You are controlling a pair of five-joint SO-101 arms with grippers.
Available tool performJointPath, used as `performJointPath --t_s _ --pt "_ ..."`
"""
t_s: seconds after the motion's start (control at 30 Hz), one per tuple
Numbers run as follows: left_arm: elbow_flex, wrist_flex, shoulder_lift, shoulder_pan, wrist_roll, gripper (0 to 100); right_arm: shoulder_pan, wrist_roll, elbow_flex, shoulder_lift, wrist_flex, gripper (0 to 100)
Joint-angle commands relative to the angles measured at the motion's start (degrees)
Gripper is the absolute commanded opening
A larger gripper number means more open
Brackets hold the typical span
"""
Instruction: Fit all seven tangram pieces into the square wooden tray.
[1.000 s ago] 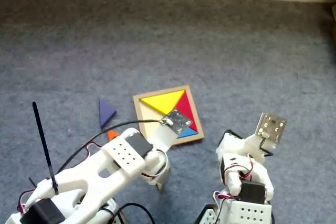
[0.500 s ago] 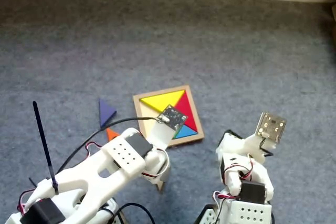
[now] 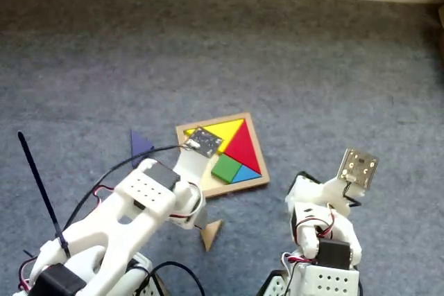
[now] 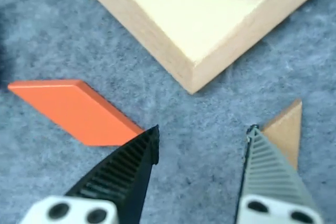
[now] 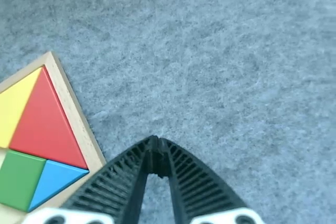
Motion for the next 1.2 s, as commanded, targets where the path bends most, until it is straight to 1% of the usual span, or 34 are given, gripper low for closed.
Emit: performJointPath --t_s 0.0,0.1,0.17,0.23,0.37,0.47,0.53,0.6,0.73,0.8,0.87,1.03,1.17 --pt "-0.1 -0.4 -0.8 -5.1 -3.1 26 0.6 0.5 5.7 -0.6 -1.2 0.5" --pt "-2.2 -0.3 -1.4 -9.8 -9.0 26 0.6 0.5 5.7 -0.6 -1.2 0.5" --pt "-5.2 1.4 -1.4 -11.2 -9.8 26 0.6 0.5 5.7 -0.6 -1.2 0.5" --pt "-9.7 6.1 -1.4 -10.6 -9.8 26 0.6 0.5 5.7 -0.6 -1.2 0.5" --pt "-16.9 16.5 -1.4 -3.3 -9.8 26 0.6 0.5 5.7 -0.6 -1.2 0.5" --pt "-17.9 20.2 -1.4 3.7 -9.8 26 0.6 0.5 5.7 -0.6 -1.2 0.5" --pt "-17.8 20.1 -0.9 6.5 -9.8 24 0.6 0.5 5.7 -0.6 -1.2 0.5" --pt "-16.7 18.9 -0.9 7.1 -8.7 20 0.7 0.5 5.7 -0.6 -1.2 0.5" --pt "-10.5 7.9 -0.9 7.8 -4.1 12 0.7 0.5 5.7 -0.6 -1.2 0.5" --pt "-6.2 3.0 -0.9 9.8 -4.0 12 0.7 0.5 5.7 -0.6 -1.2 0.5" --pt "-3.7 0.4 -0.9 12.4 -3.7 12 0.7 0.5 5.7 -0.6 -1.2 0.5" --pt "-5.2 3.0 -1.0 16.3 -3.6 11 0.7 0.5 5.7 -0.6 -1.2 0.5" --pt "-9.9 7.7 -1.0 18.4 -3.6 12 0.7 0.5 5.7 -0.6 -1.2 0.5"
